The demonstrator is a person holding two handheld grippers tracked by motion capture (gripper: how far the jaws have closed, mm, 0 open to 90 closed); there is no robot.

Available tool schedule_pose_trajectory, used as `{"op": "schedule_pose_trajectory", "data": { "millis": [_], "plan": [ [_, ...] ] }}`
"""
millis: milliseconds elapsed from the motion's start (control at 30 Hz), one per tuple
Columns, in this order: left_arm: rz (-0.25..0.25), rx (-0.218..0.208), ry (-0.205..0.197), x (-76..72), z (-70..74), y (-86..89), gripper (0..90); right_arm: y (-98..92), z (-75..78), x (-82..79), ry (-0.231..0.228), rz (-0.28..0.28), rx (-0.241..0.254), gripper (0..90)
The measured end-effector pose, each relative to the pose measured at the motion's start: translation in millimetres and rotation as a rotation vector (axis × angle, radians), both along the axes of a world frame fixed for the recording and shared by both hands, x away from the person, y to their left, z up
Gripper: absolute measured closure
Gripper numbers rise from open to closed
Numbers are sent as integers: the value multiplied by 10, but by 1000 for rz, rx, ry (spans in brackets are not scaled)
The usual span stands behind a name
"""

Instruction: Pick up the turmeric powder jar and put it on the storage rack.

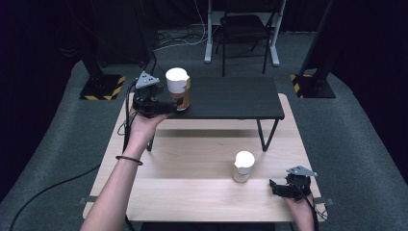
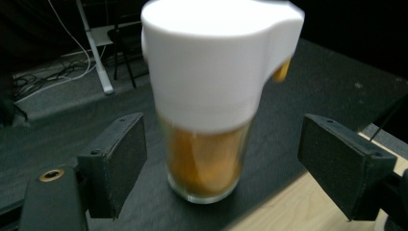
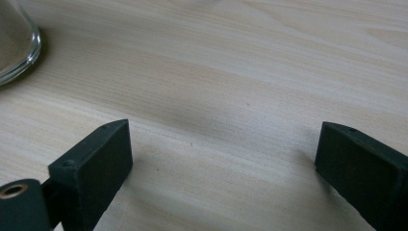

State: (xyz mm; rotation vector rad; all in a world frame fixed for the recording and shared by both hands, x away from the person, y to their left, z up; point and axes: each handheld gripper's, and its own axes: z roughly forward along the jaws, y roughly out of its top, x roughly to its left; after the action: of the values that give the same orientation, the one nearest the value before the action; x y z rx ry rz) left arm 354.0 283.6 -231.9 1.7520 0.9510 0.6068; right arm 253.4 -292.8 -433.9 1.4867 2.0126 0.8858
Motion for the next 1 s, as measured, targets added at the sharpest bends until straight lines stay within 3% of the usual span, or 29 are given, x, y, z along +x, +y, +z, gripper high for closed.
{"op": "schedule_pose_trajectory", "data": {
  "millis": [100,400,567,700,1000],
  "plan": [
    [7,10,-7,-72,-80,55,163,0,0,0,0,0,0,49],
    [44,-17,-30,-308,-313,290,151,1,0,0,0,-1,0,49],
    [50,7,-45,-461,-395,341,133,3,0,2,0,-2,0,49],
    [60,11,-35,-538,-480,384,118,4,0,-2,0,-3,0,49],
    [76,-32,-12,-689,-798,583,98,6,1,-8,1,-6,0,49]
  ]
}}
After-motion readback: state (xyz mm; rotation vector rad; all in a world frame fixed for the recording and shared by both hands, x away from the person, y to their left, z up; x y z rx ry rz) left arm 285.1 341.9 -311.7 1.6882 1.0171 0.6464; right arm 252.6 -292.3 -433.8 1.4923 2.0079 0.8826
